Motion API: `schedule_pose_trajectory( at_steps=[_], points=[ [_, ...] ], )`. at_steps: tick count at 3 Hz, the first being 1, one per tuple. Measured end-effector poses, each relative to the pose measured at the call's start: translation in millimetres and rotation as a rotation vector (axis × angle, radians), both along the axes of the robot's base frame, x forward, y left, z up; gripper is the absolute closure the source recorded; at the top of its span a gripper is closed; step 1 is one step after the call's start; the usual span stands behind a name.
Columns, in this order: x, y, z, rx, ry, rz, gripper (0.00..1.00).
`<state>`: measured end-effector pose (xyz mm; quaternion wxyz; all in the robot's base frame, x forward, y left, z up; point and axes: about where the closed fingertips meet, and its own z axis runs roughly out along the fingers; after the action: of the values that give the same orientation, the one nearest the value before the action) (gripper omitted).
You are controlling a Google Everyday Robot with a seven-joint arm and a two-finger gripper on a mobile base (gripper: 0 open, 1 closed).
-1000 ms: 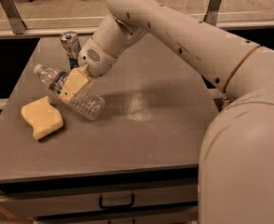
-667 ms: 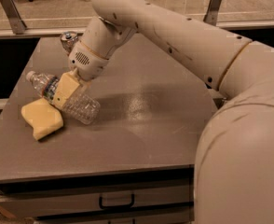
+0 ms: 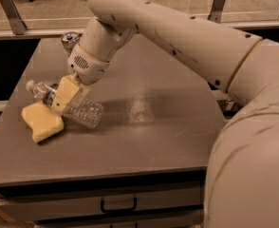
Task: Move water bottle near sponge
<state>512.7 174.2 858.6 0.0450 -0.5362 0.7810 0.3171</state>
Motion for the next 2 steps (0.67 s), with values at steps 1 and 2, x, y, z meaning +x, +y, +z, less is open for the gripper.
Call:
schedule_pose_trajectory(
  at_steps=[1,2],
  points=[
    [3.7,-7.5,3.1,-0.012,-0.024,-0.017,0.00],
    [7.0,-14.4,6.1,-0.019,-0.039,-0.031,0.00]
  ],
)
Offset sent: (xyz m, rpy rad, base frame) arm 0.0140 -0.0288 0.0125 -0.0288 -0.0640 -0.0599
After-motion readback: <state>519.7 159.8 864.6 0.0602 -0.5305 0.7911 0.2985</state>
